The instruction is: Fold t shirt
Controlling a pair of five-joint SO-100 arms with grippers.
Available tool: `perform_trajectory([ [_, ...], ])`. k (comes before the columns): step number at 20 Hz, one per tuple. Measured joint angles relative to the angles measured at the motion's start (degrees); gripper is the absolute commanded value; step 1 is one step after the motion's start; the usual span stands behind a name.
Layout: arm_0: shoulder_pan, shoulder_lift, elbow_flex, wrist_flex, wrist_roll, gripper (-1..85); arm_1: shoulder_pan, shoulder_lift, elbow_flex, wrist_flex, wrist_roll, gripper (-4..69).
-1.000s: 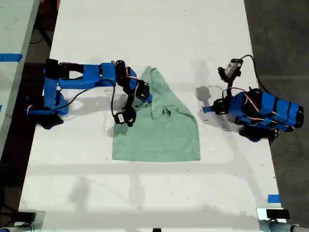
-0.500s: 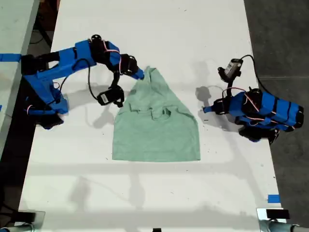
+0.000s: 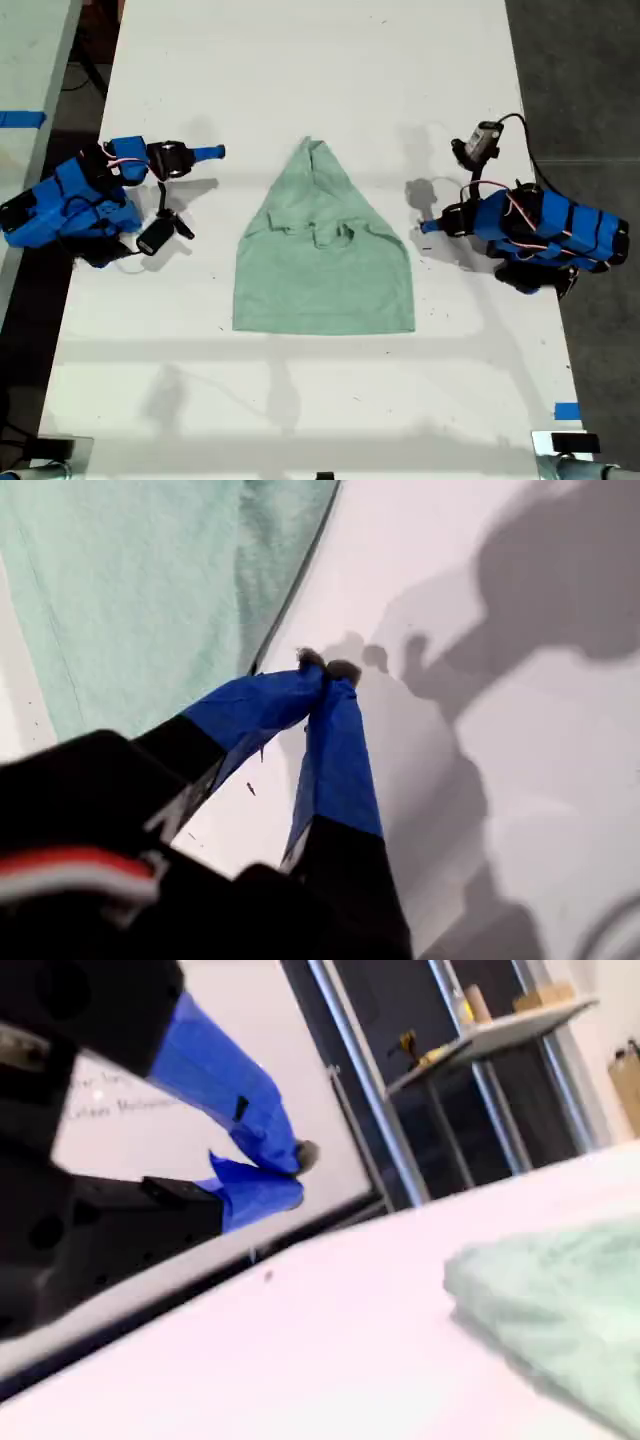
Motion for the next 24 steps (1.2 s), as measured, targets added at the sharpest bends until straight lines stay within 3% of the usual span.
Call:
perform_trajectory([
  [13,-3.16,3.34,0.97,2.81,-1.93,-0.3,0.0,0.0,0.0,0.09,0.7,0.4],
  [16,-3.69,3.34,0.97,3.08,-1.93,-0.3,0.0,0.0,0.0,0.09,0.7,10.3],
  [24,-4.22,3.34,0.97,3.34,-2.72,-0.3,0.0,0.0,0.0,0.09,0.7,11.8],
])
